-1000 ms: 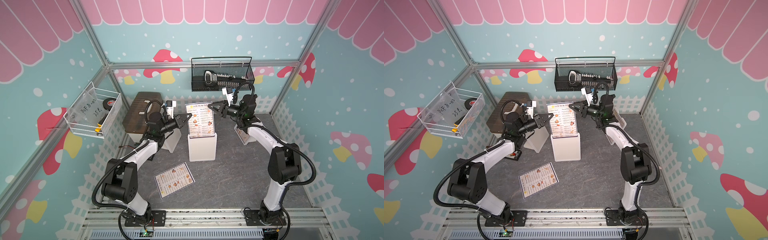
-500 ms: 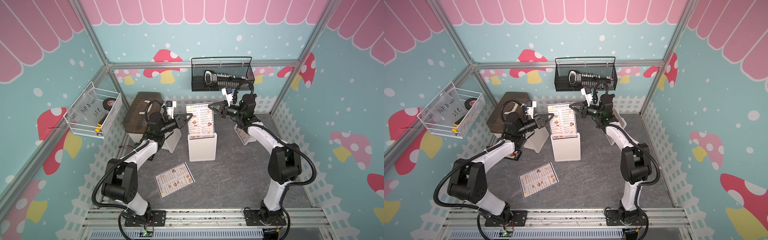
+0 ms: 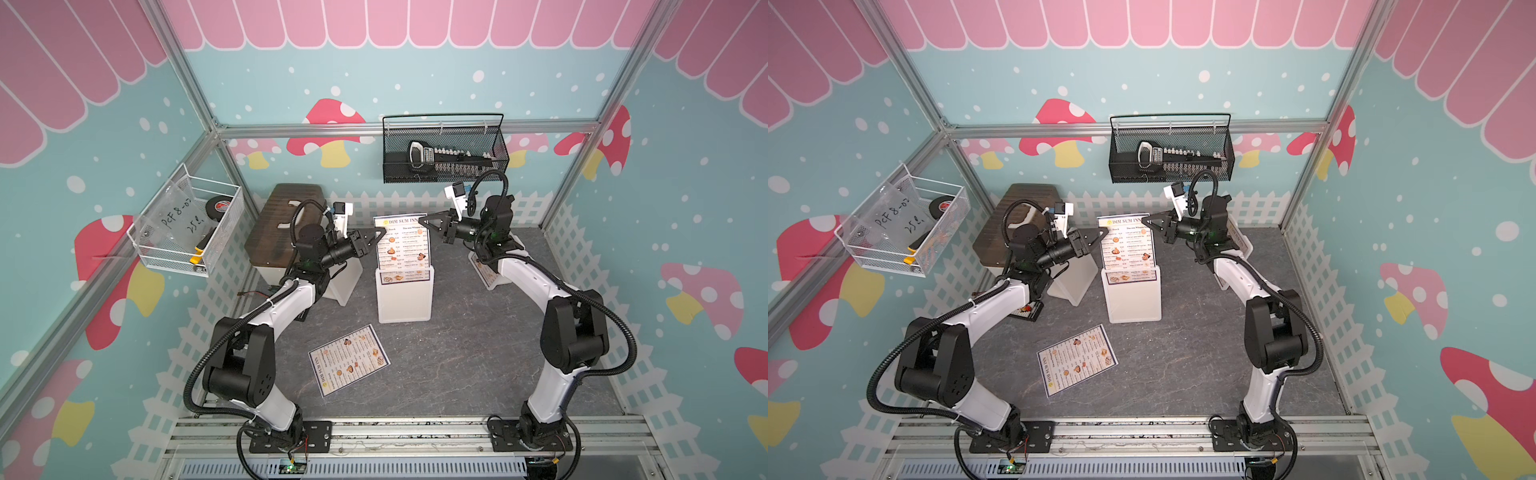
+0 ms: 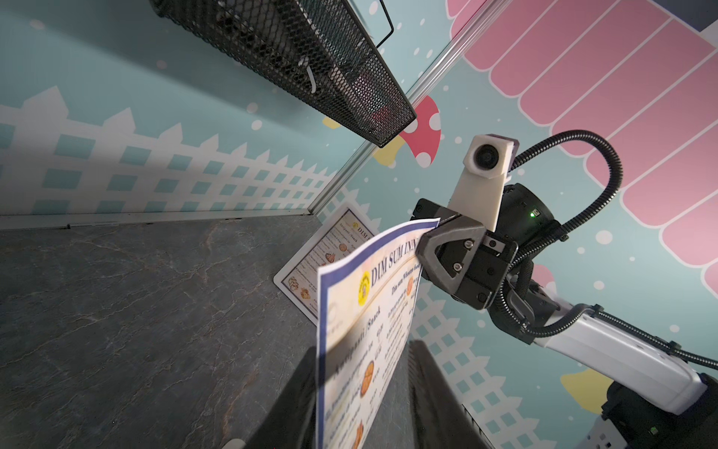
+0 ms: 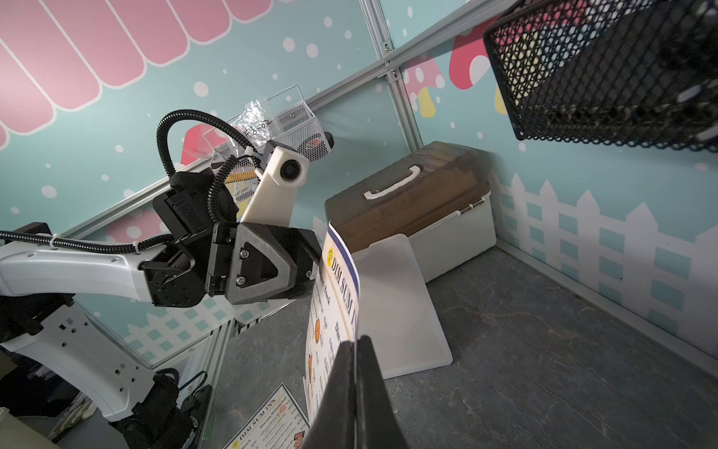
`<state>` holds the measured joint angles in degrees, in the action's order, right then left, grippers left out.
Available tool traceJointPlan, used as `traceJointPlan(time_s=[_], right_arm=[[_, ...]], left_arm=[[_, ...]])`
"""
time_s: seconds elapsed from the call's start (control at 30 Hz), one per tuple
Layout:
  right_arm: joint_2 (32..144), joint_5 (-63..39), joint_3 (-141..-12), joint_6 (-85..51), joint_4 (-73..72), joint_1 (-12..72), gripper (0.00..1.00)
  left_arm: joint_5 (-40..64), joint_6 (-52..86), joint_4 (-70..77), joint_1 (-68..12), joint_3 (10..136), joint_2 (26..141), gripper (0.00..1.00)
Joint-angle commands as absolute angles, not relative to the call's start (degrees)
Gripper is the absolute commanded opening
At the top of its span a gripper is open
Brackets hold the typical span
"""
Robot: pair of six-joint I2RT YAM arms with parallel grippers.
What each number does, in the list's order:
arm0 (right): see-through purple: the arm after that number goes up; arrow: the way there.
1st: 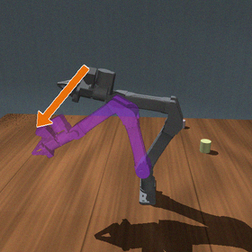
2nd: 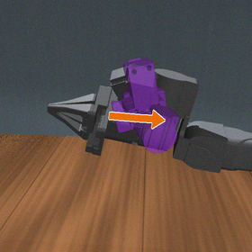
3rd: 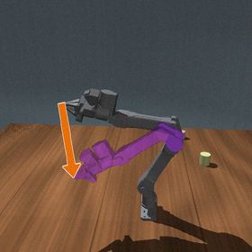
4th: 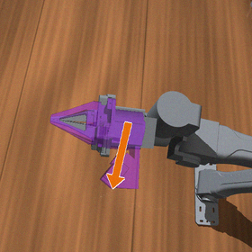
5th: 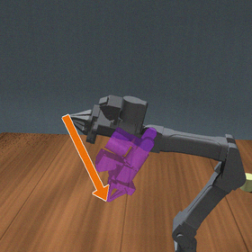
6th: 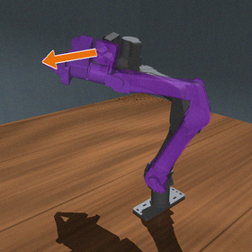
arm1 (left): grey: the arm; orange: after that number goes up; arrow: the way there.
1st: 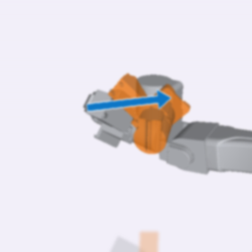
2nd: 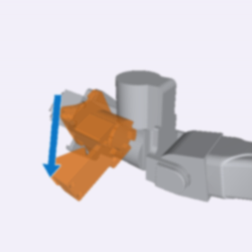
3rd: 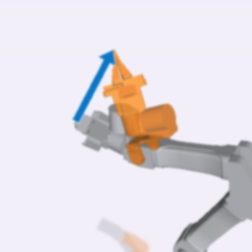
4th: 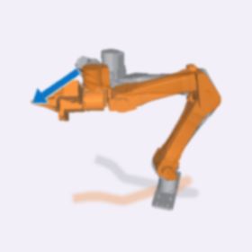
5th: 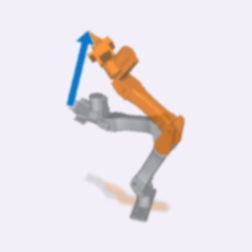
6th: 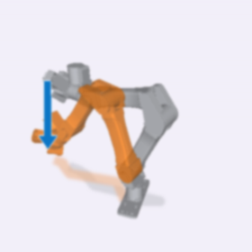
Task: Insert the menus into the narrow rack
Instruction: Insert the menu into the narrow rack.
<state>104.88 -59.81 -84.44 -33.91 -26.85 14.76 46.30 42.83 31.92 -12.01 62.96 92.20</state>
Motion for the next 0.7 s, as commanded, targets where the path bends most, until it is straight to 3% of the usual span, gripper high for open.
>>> traceJointPlan(time_s=[0.0,0.67], right_arm=[[102.41,-59.94,-82.80,-34.00,-29.80,14.59,0.00],[101.82,-61.08,-76.12,-38.28,-37.84,14.67,0.00]], left_arm=[[46.82,41.74,31.55,-11.69,64.65,92.52,0.34],[46.76,40.91,30.64,-10.95,64.18,91.43,0.22]])
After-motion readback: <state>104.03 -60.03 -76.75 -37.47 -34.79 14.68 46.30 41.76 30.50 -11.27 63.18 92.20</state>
